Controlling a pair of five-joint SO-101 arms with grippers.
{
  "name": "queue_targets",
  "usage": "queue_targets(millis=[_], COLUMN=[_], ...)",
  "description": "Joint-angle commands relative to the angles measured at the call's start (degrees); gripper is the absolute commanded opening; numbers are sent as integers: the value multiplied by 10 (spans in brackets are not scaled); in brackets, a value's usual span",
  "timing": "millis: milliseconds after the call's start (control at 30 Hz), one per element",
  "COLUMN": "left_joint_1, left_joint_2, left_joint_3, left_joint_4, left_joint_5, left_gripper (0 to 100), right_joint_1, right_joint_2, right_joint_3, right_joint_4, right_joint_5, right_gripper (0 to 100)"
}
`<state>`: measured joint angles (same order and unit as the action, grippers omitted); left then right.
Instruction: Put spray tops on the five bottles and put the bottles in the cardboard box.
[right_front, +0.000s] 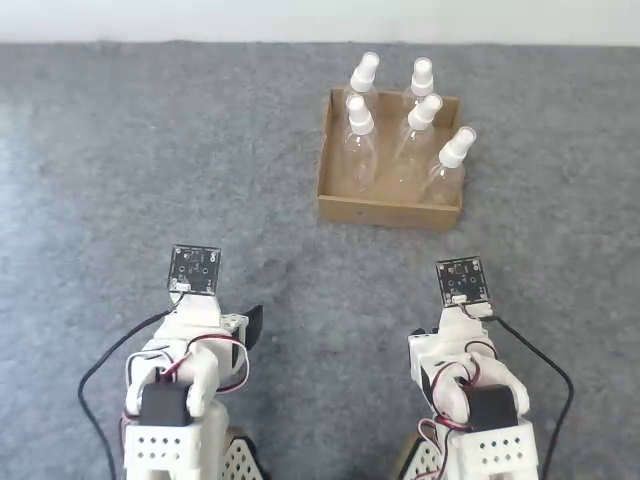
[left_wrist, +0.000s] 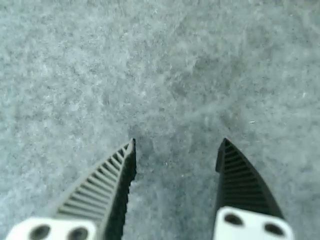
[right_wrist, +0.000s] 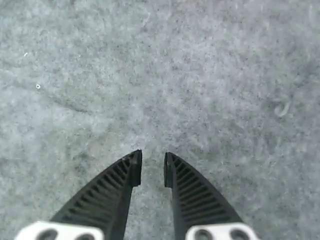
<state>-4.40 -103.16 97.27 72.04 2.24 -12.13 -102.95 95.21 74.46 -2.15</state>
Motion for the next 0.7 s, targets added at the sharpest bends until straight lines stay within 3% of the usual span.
queue_targets(millis=[0,200,667], left_joint_1=[-11,-94,-98], left_joint_2=[-13,-13,-13], left_joint_3=[-7,-7,-7], left_joint_4=[3,3,3], left_joint_5=[0,1,0], left_gripper=[246,246,246], right_joint_1=[-2,-2,-2], right_joint_2=[-10,-10,-10], right_joint_3=[12,12,12], right_joint_4=[5,5,5], right_joint_5=[1,1,1], right_gripper=[46,46,46])
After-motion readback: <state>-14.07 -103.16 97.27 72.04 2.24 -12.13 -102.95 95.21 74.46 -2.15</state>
